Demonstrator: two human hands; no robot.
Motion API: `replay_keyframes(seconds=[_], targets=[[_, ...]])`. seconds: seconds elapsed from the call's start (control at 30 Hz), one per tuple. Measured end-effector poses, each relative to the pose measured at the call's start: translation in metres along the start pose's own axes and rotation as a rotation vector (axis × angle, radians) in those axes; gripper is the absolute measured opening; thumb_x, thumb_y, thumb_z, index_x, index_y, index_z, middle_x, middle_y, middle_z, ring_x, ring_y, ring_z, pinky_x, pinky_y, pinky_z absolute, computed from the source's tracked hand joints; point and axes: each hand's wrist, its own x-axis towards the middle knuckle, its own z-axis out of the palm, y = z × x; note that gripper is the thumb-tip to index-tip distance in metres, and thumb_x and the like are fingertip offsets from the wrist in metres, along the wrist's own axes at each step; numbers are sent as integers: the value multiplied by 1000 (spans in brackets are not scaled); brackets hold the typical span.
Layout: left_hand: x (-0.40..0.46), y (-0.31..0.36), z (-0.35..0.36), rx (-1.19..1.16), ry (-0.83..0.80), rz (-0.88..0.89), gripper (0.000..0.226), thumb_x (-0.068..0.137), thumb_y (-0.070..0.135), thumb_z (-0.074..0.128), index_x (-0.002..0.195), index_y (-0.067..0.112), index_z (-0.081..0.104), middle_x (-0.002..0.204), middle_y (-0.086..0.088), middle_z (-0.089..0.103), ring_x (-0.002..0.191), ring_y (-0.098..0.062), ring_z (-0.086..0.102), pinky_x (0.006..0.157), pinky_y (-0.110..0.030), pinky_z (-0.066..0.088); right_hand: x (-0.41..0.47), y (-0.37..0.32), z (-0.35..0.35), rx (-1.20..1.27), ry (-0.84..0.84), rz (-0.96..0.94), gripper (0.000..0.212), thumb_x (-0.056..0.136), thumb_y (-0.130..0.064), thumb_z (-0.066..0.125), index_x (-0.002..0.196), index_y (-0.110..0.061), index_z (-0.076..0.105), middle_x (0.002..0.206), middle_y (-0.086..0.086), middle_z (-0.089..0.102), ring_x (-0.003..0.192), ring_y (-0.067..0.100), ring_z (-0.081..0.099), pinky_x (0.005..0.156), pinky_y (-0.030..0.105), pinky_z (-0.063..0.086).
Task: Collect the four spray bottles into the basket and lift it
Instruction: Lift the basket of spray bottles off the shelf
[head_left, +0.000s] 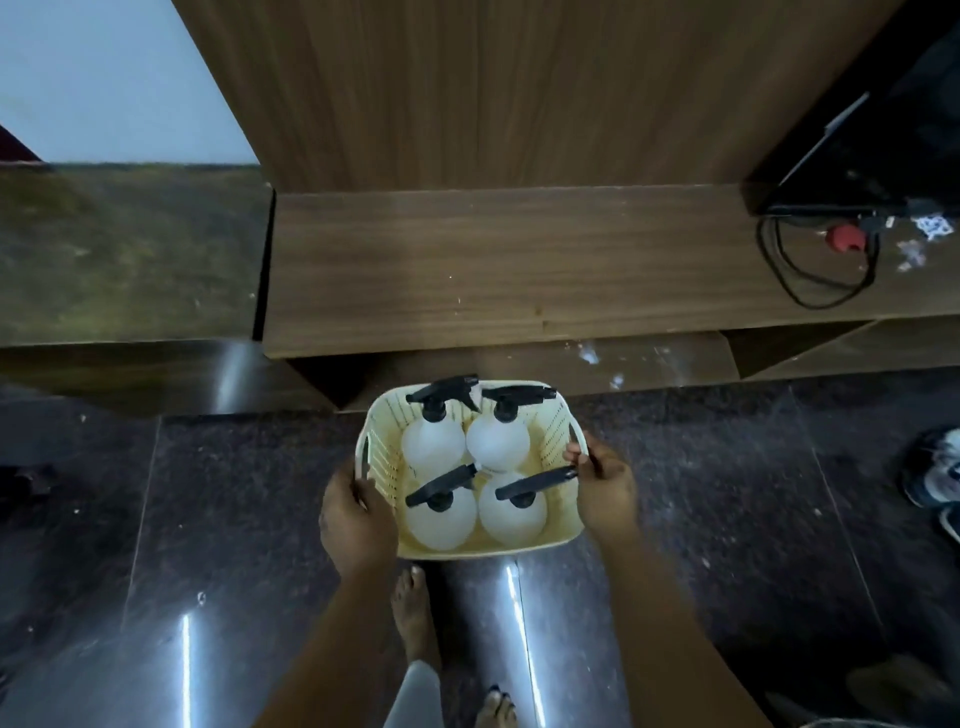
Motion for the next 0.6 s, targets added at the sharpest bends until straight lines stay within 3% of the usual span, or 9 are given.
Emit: replay_keyframes(seconds=[0.03,0.1,0.2,0.33,0.47,0.6], targets=[[0,-10,8,41,-44,-12,16,91,9,45,98,4,59,91,-17,64,84,-37,59,69,-38,41,5,13,2,-25,20,13,26,98,2,39,106,8,63,95,22,65,85,28,65,91,33,53],[7,-27,24,87,-111,-34,16,87,4,44,95,7,58,84,-11,61,75,-29,53,67,-35,38,16,38,11,-15,48,83,28,99,-1,38,107,9,63,102,26,66,86,25,62,88,27,52],[34,-45,51,111,-188,2,18,84,1,45,93,9,58,80,-2,54,73,-24,48,66,-33,36,48,69,34,-124,65,97,29,100,-6,38,108,2,65,106,21,68,99,31,64,89,32,48],[87,-58,99,122,-286,72,22,83,2,46,101,8,56,92,-9,61,86,-31,57,69,-34,39,115,95,73,-153,60,77,25,98,-12,45,109,-3,65,109,17,68,98,28,63,76,21,42],[144,-62,146,175,-319,96,37,85,7,44,121,11,52,114,-16,61,105,-37,57,82,-40,43,180,103,114,-132,110,62,25,97,-16,47,111,-1,63,111,19,66,105,33,60,64,13,34],[207,-61,184,281,-352,210,43,85,8,48,128,9,51,119,-19,60,108,-40,57,87,-45,49,234,109,146,-211,114,-18,28,98,-9,43,114,2,61,106,20,66,94,28,60,69,21,35]])
